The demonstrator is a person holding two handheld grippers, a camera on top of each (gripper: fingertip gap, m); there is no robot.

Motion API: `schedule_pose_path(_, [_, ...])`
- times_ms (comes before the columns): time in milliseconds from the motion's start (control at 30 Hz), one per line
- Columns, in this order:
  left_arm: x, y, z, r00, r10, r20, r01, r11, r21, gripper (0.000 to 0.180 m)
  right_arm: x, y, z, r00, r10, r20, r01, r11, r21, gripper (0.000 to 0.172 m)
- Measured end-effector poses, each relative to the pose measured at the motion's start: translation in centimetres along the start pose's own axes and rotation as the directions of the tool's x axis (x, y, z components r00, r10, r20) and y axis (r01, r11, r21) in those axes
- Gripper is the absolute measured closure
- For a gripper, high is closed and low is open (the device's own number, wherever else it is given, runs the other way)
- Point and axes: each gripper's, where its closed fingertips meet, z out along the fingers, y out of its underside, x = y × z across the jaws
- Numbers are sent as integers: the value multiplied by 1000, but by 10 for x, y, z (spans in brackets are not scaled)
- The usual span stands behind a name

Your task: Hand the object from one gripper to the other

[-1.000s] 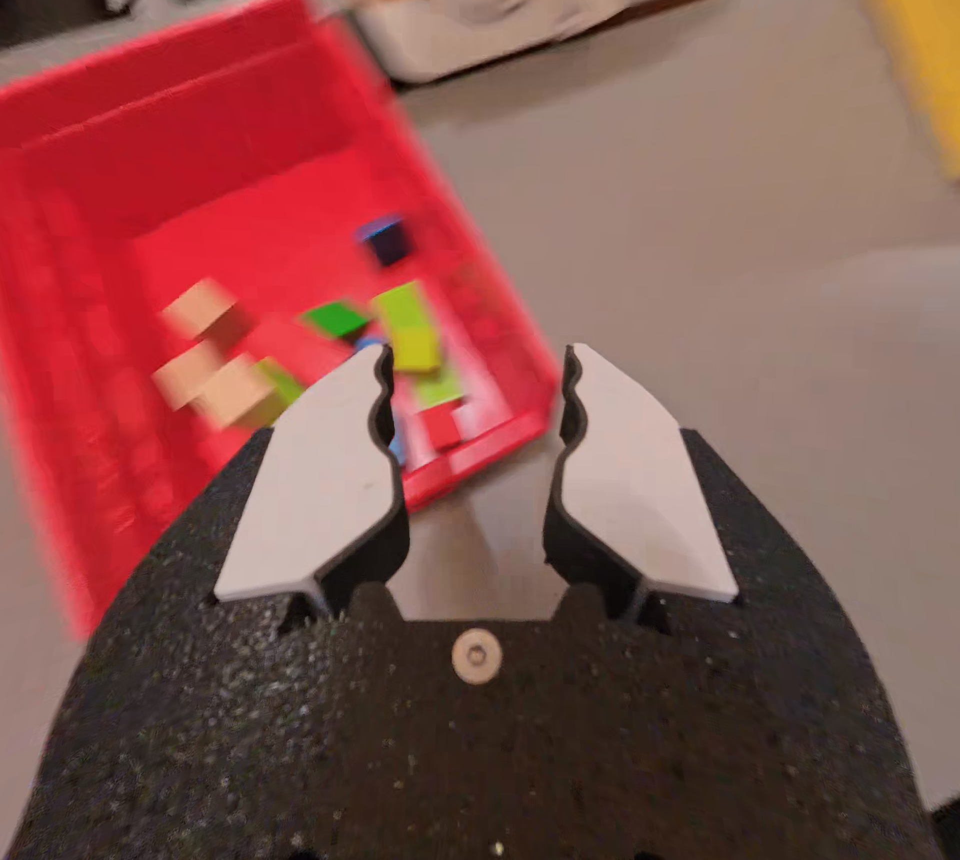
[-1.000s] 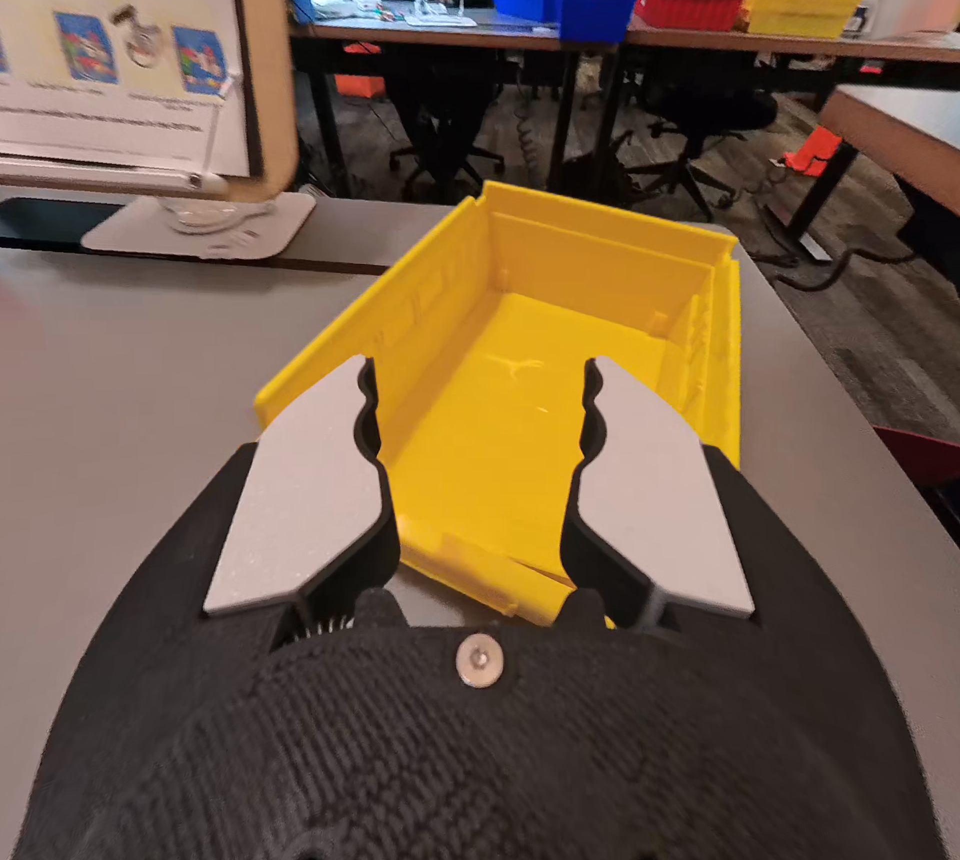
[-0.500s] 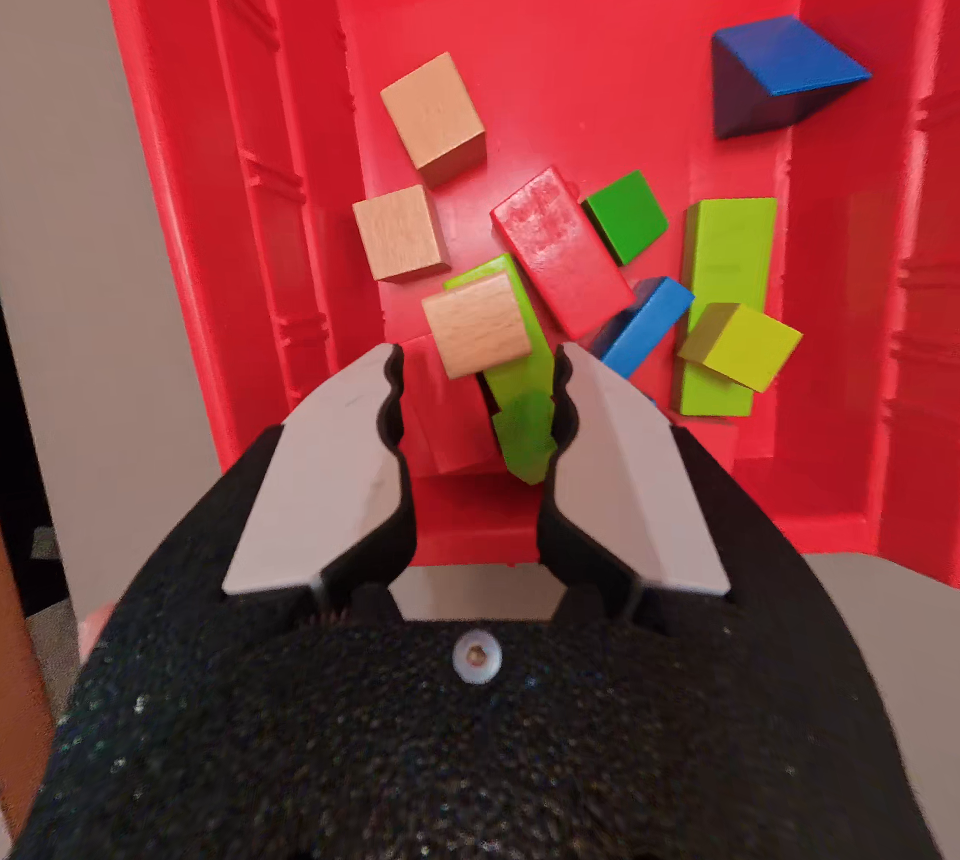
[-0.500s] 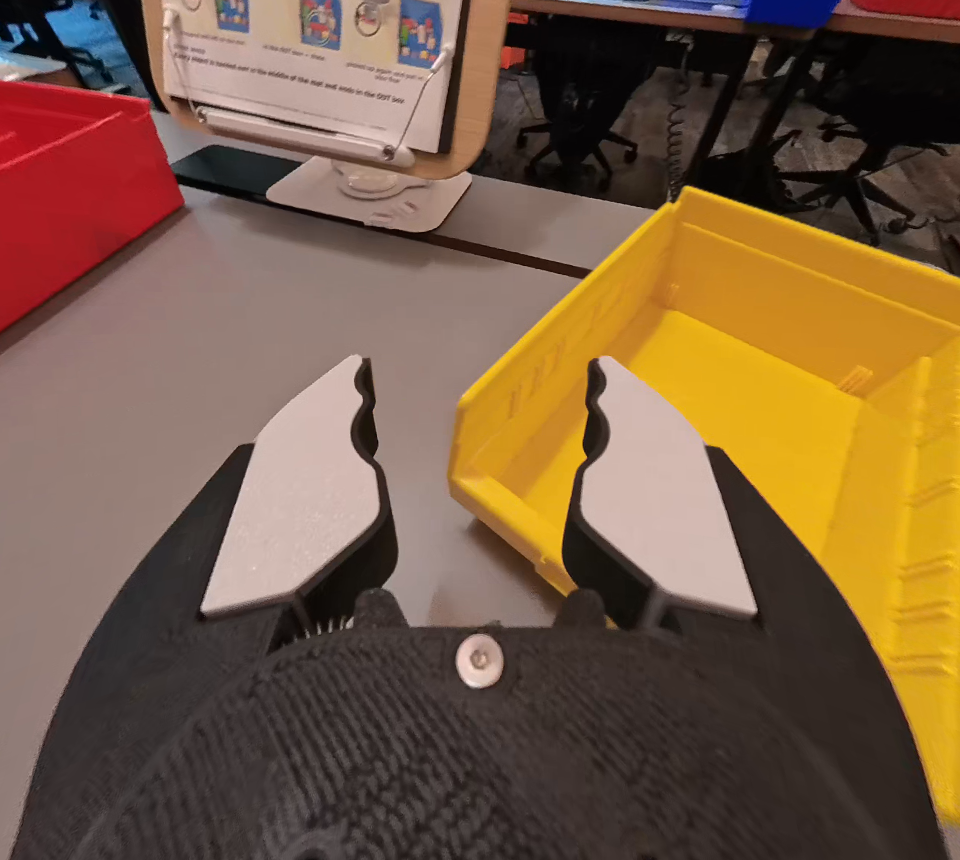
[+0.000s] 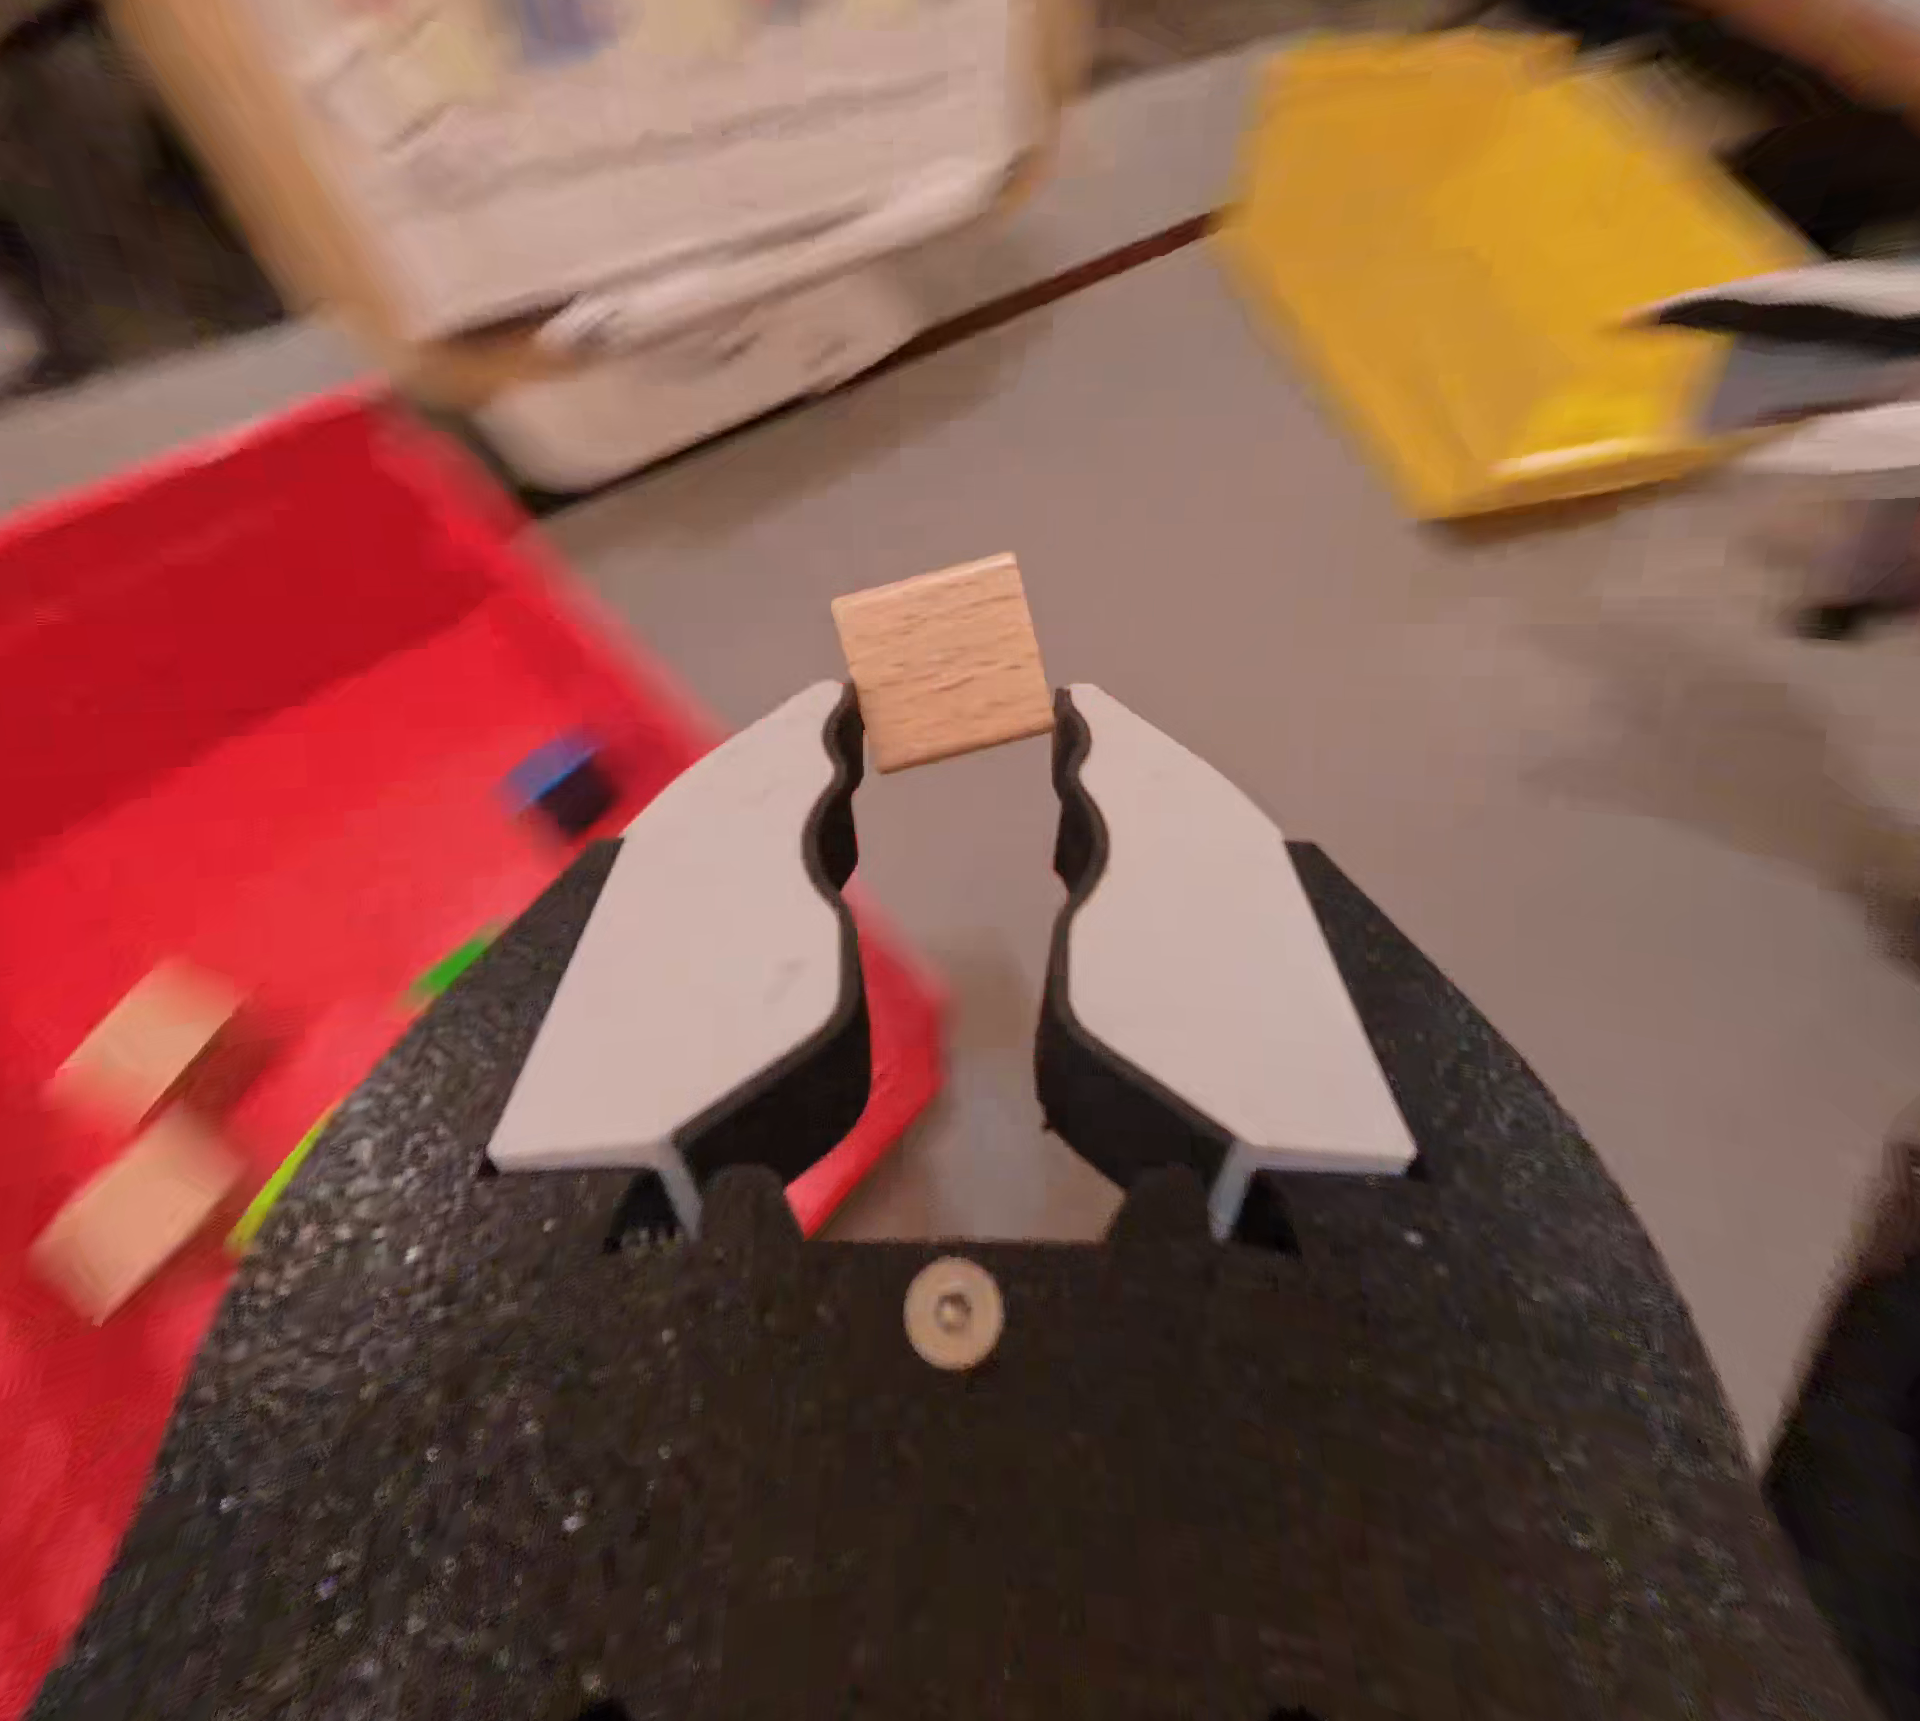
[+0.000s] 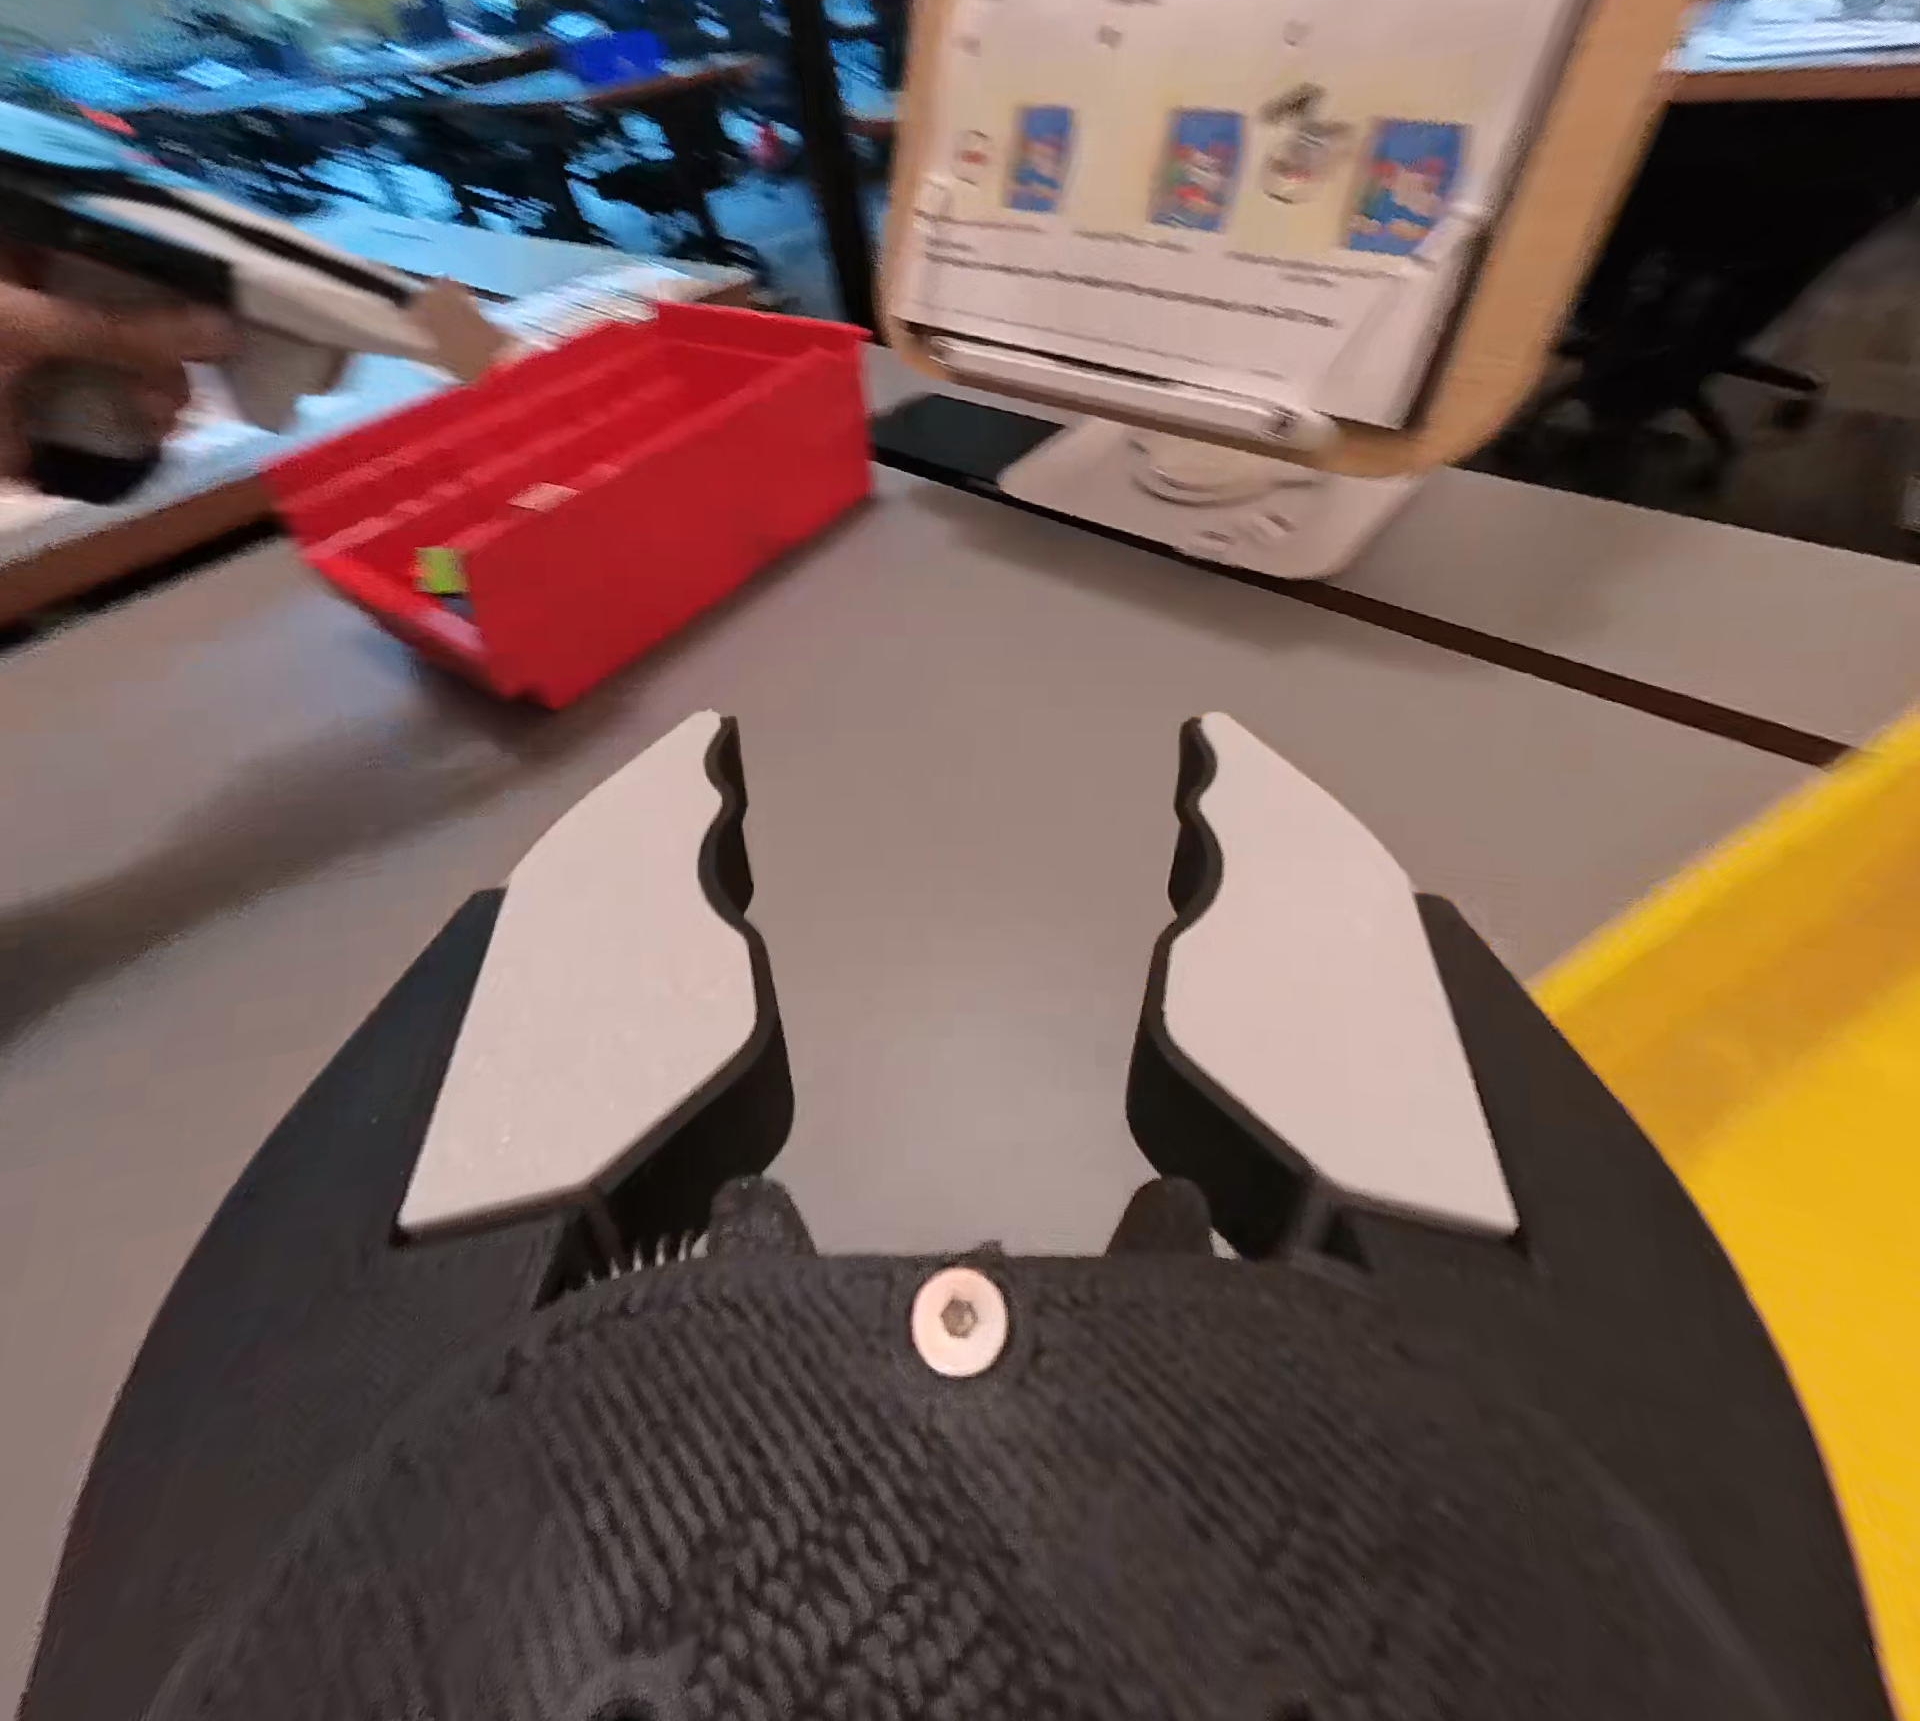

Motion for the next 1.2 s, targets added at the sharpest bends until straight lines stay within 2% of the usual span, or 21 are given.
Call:
schedule_pose_path(33, [35, -15, 0, 990, 64, -129, -53, 995, 87, 146, -18, -5, 3, 996, 13, 83, -15, 1000, 25, 93])
schedule_pose_path(100, [100, -33, -4, 917, 224, -329, -146, 958, 245, 146, -62, -14, 5, 953, 34, 302, -55, 997, 62, 105])
schedule_pose_path(167, [154, -36, -7, 812, 347, -470, -192, 918, 347, 146, -98, -23, 1, 876, 62, 478, -117, 989, 86, 103])
schedule_pose_path(300, [218, -28, -4, 656, 461, -597, -206, 871, 447, 146, -128, -41, -9, 782, 73, 618, -213, 965, 156, 99])
schedule_pose_path(400, [238, -23, 1, 620, 474, -625, -178, 861, 477, 146, -134, -48, -15, 760, 53, 648, -233, 952, 196, 104])
schedule_pose_path(533, [245, -19, 8, 622, 460, -634, -152, 865, 479, 146, -141, -46, -21, 721, 7, 693, -202, 958, 201, 136])
schedule_pose_path(633, [241, -15, 15, 653, 437, -619, -160, 878, 450, 147, -138, -43, -18, 745, -15, 667, -162, 966, 203, 137])
schedule_pose_path(733, [231, -16, 25, 726, 394, -563, -153, 891, 426, 136, -121, -36, -8, 829, -53, 556, -71, 978, 198, 138])
schedule_pose_path(800, [223, -17, 28, 767, 356, -534, -125, 899, 420, 134, -94, -32, -4, 894, -52, 444, -31, 984, 178, 137])
schedule_pose_path(867, [216, -14, 31, 794, 319, -518, -105, 911, 400, 134, -45, -27, -6, 968, -14, 249, -24, 989, 148, 137])
schedule_pose_path(933, [211, -8, 34, 810, 288, -511, -91, 922, 375, 134, 19, -13, -19, 999, 35, 0, -34, 995, 95, 137])
schedule_pose_path(1000, [210, -1, 35, 812, 271, -517, -84, 931, 357, 135, 79, 8, -41, 969, 53, -240, -47, 998, 31, 137])
schedule_pose_path(1067, [207, 6, 38, 817, 253, -518, -83, 940, 330, 136, 125, 30, -64, 909, 17, -416, -37, 999, -40, 137])
schedule_pose_path(1100, [206, 10, 40, 819, 247, -518, -85, 945, 316, 137, 142, 41, -73, 881, 1, -474, -46, 995, -83, 137])
schedule_pose_path(1200, [203, 19, 45, 824, 226, -519, -87, 956, 279, 137, 166, 69, -84, 846, -13, -533, -95, 980, -174, 137])
